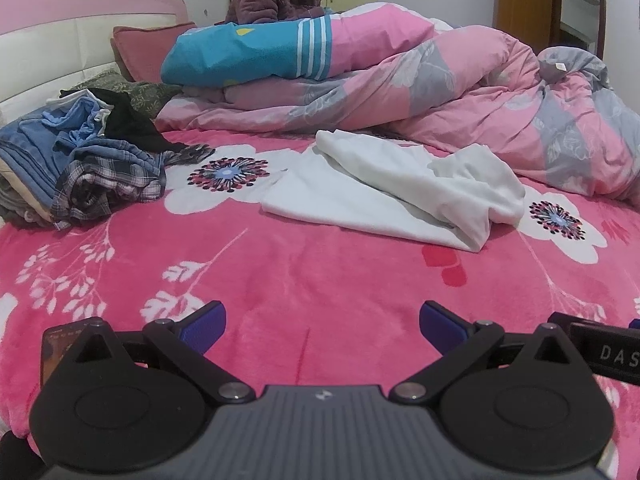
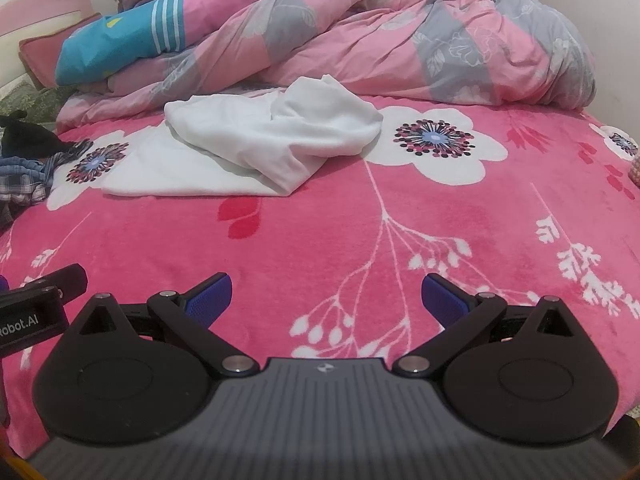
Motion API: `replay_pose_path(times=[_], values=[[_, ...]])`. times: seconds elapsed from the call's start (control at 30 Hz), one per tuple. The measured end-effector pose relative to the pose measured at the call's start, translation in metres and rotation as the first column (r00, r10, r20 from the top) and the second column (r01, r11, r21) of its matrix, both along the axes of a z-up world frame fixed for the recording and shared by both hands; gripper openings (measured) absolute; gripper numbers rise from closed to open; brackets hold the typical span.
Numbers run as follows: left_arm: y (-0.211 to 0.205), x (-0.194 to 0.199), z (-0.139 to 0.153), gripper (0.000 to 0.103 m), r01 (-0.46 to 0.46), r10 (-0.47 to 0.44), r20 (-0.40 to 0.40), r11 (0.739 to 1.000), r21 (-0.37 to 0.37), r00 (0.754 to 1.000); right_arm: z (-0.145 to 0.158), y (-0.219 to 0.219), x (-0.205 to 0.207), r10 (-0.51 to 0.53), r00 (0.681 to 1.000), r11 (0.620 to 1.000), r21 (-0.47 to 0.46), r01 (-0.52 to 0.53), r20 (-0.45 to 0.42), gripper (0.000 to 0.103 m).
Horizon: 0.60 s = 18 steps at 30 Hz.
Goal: Fold clothes
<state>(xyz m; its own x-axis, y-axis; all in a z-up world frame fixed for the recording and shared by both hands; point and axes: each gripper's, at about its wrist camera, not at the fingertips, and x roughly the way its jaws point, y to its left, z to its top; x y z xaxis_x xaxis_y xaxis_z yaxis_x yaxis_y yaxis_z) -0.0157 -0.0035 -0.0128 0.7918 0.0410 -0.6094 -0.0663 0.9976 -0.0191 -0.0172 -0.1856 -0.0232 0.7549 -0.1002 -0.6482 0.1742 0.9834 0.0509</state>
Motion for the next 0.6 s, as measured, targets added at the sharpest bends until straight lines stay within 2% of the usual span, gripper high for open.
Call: replay_pose_path(times=[0.6], values=[[0.0,0.017,-0.007,0.103,-0.002,0.002,-0.025,1.0,0.009,1.0,-0.006,-0.001,0.016,-0.003,1.0,1.0,0.011,0.003,-0.013,0.102]])
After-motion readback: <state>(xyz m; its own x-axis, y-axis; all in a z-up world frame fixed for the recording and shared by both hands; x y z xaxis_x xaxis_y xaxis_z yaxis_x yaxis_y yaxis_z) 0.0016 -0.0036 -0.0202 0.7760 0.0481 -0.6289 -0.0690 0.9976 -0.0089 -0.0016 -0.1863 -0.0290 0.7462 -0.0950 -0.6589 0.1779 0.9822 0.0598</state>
